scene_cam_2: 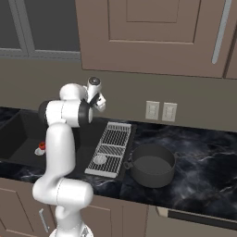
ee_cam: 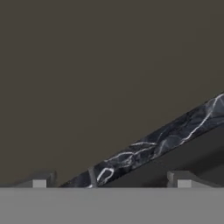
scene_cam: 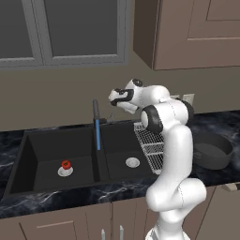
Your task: Dump the bell pepper from the pot into the sink. Then turn on the water and wash the bell pepper. Then turn off the water and put the bell pepper back in the pot.
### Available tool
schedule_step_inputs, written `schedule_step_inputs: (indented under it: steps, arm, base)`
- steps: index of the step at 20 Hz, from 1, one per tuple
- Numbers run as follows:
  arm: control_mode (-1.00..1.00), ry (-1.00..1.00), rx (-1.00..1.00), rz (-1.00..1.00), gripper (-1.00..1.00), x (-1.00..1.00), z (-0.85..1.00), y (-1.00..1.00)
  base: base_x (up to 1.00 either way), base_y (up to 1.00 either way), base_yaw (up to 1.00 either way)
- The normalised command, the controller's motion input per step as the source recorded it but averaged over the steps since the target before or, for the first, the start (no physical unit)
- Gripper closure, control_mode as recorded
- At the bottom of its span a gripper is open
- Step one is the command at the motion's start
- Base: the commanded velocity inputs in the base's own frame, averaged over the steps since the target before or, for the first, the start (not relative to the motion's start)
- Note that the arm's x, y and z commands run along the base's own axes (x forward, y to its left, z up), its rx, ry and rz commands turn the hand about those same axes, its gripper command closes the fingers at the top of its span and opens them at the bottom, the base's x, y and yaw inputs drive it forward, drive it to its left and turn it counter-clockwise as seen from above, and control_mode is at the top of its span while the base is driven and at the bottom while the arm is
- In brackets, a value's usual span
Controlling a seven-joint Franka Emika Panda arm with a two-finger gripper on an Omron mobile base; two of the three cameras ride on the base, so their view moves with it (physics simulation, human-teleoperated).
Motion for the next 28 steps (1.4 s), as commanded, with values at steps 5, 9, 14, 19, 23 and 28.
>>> schedule_step_inputs:
  steps: [5, 9, 14, 19, 23, 28]
  arm:
    - [-1.00, 0.08, 0.00, -0.05, -1.00, -0.46, -0.24, -0.25]
    - [-1.00, 0.07, 0.00, -0.03, -1.00, -0.32, -0.25, -0.03]
    - [-1.00, 0.03, 0.00, 0.00, -1.00, -0.15, -0.32, 0.00]
    - [-1.00, 0.01, 0.00, 0.00, -1.00, -0.01, -0.26, 0.00]
    - [-1.00, 0.01, 0.00, 0.00, -1.00, 0.00, -0.19, 0.00]
    - [-1.00, 0.01, 0.00, 0.00, -1.00, 0.05, -0.15, 0.00]
  base:
    - [0.00, 0.00, 0.00]
    - [0.00, 0.00, 0.00]
    - [0.00, 0.00, 0.00]
    - [0.00, 0.00, 0.00]
    - [0.00, 0.00, 0.00]
    - [0.00, 0.00, 0.00]
